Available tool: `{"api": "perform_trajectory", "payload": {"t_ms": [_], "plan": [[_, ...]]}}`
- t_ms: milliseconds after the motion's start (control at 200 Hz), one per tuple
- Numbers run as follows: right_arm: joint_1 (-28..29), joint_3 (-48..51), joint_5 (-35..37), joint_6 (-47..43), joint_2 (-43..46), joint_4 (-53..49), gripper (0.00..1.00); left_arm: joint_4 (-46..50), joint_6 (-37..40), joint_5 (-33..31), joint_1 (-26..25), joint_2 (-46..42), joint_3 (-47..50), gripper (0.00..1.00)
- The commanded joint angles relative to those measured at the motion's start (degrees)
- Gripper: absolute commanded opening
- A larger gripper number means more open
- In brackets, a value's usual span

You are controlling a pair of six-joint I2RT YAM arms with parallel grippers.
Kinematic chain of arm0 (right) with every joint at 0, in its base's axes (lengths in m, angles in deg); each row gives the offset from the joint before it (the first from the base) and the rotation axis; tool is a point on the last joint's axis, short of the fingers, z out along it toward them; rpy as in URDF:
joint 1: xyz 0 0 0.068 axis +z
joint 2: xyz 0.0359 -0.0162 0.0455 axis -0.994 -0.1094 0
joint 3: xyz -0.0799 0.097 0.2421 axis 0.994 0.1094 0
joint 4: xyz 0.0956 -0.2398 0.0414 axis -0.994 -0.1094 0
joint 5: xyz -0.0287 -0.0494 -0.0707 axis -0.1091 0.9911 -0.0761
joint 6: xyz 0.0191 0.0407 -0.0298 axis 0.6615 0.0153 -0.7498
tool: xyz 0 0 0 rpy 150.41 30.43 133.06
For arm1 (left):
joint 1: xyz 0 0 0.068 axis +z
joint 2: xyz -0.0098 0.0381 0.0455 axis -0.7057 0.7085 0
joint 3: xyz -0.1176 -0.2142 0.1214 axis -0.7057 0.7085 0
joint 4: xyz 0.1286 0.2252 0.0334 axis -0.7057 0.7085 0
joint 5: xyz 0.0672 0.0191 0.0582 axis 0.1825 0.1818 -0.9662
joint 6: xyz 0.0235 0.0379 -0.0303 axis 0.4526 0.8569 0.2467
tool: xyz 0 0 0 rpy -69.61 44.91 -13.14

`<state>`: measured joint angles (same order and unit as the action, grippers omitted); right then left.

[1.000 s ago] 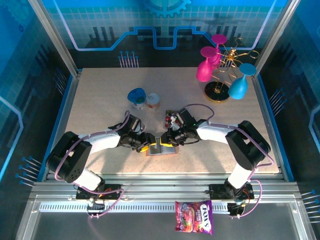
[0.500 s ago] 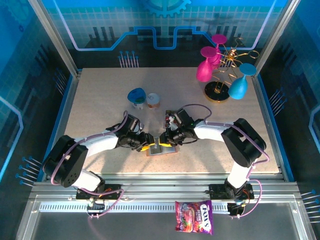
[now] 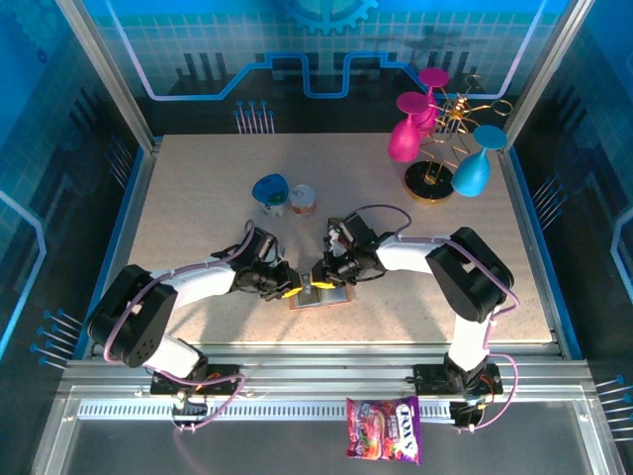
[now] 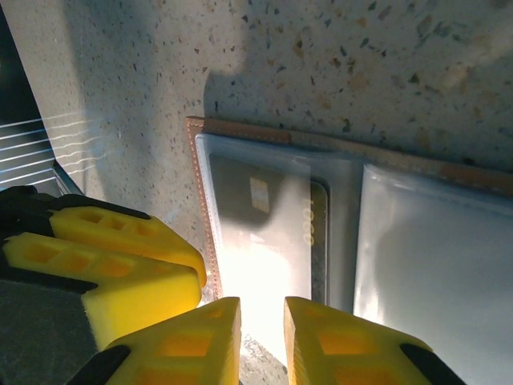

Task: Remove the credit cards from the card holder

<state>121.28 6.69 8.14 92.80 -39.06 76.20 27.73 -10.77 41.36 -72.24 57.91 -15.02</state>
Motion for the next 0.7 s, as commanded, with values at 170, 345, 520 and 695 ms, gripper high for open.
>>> {"api": "perform_trajectory", "payload": {"t_ms": [170,345,520,695], "plan": [[0.89,-2.30,-1.23,-1.79,-2.34,-1.32,0.23,-0.75,0.14,-0.60,0.33,1.67,0.17,0.15],[0.92,-3.05,0.00,-3.37,-3.30,-3.67,0.25,-0.28,0.33,-0.94,0.31,1.67,0.04,0.16],[0.93,-3.71,2.45,-5.12,-3.15,-7.17,0.26,0.20,0.54,-1.07,0.30,1.47,-0.12,0.17],[0.93,-3.82,4.82,-6.03,-2.55,-9.99,0.27,0.50,0.67,-1.00,0.39,1.40,-0.48,0.17]]}}
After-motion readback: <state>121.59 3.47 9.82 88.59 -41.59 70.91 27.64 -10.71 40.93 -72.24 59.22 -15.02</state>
